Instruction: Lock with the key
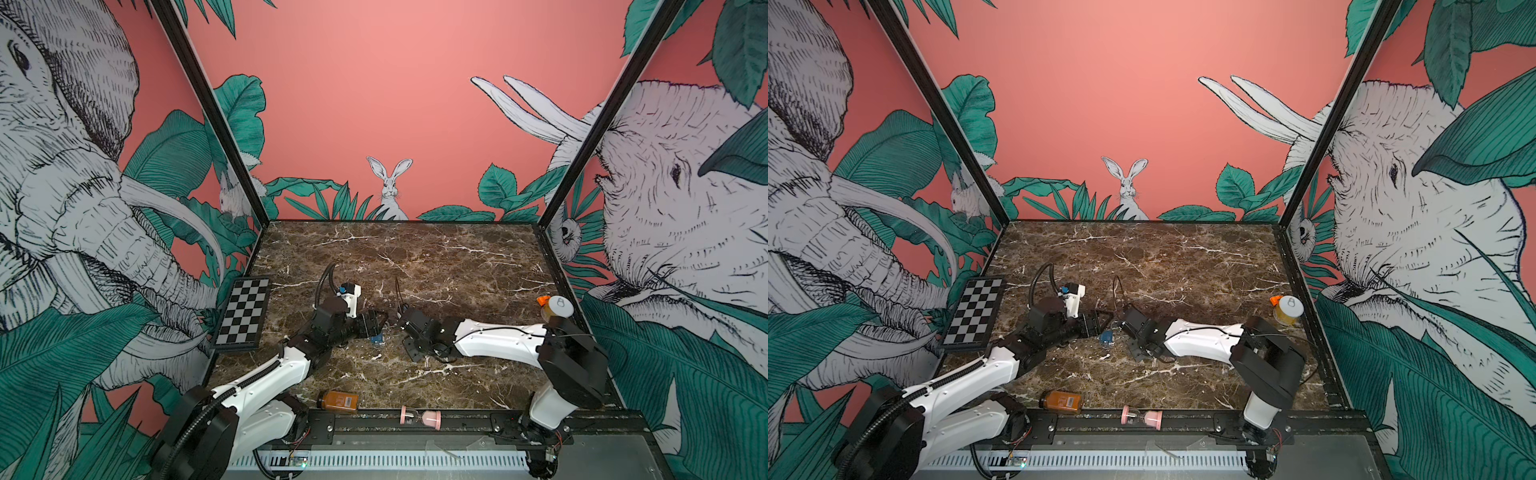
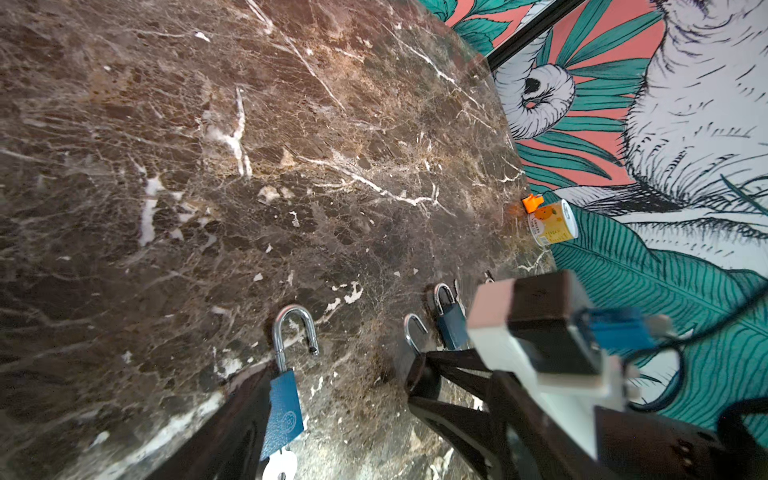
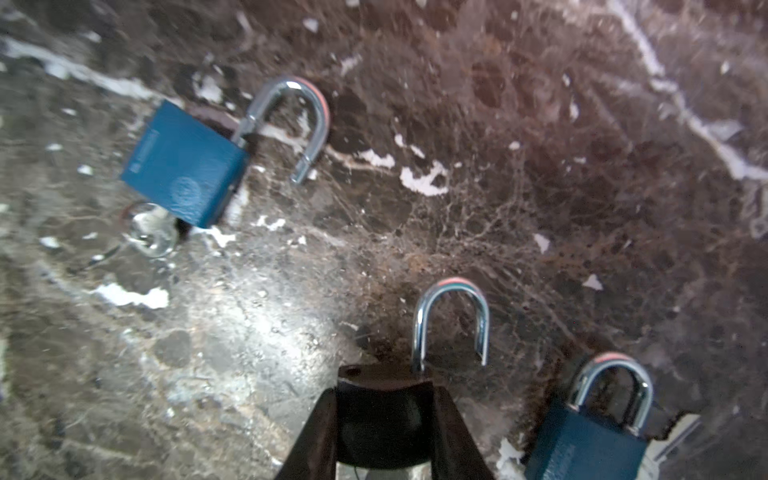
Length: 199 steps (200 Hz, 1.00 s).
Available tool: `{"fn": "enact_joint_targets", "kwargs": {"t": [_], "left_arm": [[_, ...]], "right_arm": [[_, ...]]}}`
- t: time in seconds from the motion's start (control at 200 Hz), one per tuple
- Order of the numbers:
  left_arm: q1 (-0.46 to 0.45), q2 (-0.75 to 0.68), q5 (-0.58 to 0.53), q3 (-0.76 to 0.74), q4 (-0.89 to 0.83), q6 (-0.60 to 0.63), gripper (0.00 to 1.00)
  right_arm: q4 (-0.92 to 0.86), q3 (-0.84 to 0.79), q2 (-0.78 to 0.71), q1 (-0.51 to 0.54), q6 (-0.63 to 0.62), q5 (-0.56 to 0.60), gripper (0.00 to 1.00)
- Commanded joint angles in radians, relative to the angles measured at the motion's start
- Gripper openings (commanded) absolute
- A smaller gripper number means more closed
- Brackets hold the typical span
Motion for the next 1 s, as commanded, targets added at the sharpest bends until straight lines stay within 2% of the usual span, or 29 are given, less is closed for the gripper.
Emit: {"fn": "enact_joint_targets", "kwargs": {"t": [0.0,0.125,0.31,0.585,0.75,0.99], "left_arm": [[0.003,0.024,-0.001,0.043,-0.034,0.025,0.82],[0.003,0.091,0.06,0.059,0.04,0.003,0.81],[0.0,0.179,0.177,0.055,0.257,-0.073,0.77],[-0.02,0.263,0.274,0.076,0.381,-0.112,0.74],[-0.043,0.32,0.319,0.112,0.376,-0.11,0.67],[-0.061,0.388,0.373,0.129,0.433,-0.144,0.48]], "right_arm": [[0.09,-0.028,-0.086,-0.005,-0.108,-0.039,0.29],[0.135,-0.058,-0.151,-0.004,-0.166,-0.081,0.29],[0.129,-0.049,-0.193,-0.004,-0.207,-0.08,0.29],[0.119,-0.028,-0.193,-0.003,-0.218,-0.079,0.29],[0.123,-0.021,-0.2,-0.003,-0.226,-0.076,0.29],[0.119,-0.016,-0.21,-0.001,-0.228,-0.062,0.29]]}}
